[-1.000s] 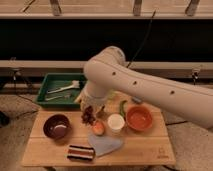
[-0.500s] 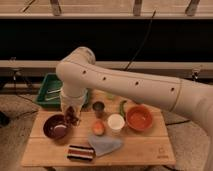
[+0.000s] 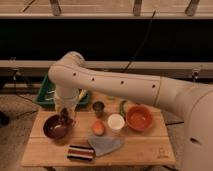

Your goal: Place grapes in purple bowl

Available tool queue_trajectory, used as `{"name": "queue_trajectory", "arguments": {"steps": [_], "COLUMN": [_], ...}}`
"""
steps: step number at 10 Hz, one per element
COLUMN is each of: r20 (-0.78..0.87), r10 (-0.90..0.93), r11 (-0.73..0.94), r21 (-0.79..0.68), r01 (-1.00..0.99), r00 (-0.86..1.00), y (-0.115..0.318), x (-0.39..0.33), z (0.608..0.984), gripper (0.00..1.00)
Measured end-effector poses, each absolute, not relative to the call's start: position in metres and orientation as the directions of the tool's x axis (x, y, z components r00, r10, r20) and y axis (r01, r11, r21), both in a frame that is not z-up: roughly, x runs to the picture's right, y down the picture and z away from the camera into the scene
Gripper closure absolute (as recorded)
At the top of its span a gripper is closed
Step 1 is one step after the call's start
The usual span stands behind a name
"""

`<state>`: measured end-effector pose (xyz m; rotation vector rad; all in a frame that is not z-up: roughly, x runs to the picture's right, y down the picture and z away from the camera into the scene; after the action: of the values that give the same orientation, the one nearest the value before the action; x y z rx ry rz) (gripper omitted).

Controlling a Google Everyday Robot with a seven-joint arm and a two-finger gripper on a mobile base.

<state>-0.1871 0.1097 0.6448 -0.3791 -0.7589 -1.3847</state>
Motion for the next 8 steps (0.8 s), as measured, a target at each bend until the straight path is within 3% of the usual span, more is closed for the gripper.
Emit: {"name": "queue_trajectory", "arguments": {"steps": [6,8], "r20": [0.709,0.712], "r10": [-0.705,-0.702], "r11": [0.171,0.181], "r21": [0.184,0.180], "r01": [0.968,0.967], "r00": [-0.011,-0.001], "y": [0.122,0.125], "x": [-0.227,-0.232], "z": [0.664,0.669], "gripper": [0.85,0.67]}}
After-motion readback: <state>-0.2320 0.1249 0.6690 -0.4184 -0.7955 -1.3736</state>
